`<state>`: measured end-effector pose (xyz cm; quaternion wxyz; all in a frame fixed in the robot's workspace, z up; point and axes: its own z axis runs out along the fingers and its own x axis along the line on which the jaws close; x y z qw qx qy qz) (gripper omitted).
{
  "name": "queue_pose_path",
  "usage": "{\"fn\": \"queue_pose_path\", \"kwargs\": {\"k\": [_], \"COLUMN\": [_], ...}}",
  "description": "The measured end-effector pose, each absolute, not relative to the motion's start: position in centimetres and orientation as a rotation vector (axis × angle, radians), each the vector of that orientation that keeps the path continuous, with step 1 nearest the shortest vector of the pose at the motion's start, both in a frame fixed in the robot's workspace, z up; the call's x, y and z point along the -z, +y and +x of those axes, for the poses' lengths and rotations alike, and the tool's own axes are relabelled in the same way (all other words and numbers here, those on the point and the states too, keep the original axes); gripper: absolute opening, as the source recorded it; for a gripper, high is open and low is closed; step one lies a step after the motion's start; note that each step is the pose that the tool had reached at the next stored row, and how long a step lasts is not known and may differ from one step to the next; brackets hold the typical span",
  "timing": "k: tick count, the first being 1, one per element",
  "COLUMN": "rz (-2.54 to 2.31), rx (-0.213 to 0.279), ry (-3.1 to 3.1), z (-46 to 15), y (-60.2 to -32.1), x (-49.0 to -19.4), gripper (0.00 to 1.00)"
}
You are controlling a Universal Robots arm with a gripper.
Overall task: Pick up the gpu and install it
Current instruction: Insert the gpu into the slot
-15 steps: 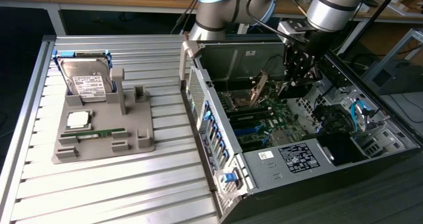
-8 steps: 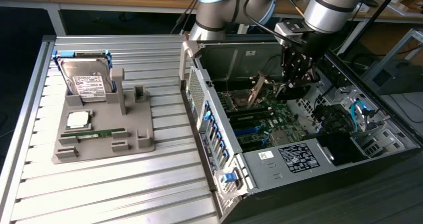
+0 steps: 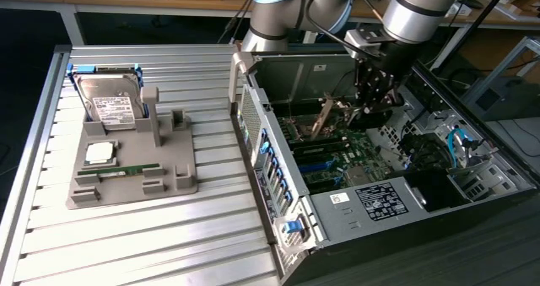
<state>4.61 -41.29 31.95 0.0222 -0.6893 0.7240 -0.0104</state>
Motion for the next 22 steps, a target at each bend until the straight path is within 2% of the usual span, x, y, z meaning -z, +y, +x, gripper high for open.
{"fn": "queue_pose_path", "kwargs": {"k": [22], "rz": [-2.135], "rx": [0.032], "ry": [2.243], "z": [3.66], "y": [-41.52], "x": [-31.89], "gripper": [0.27]}}
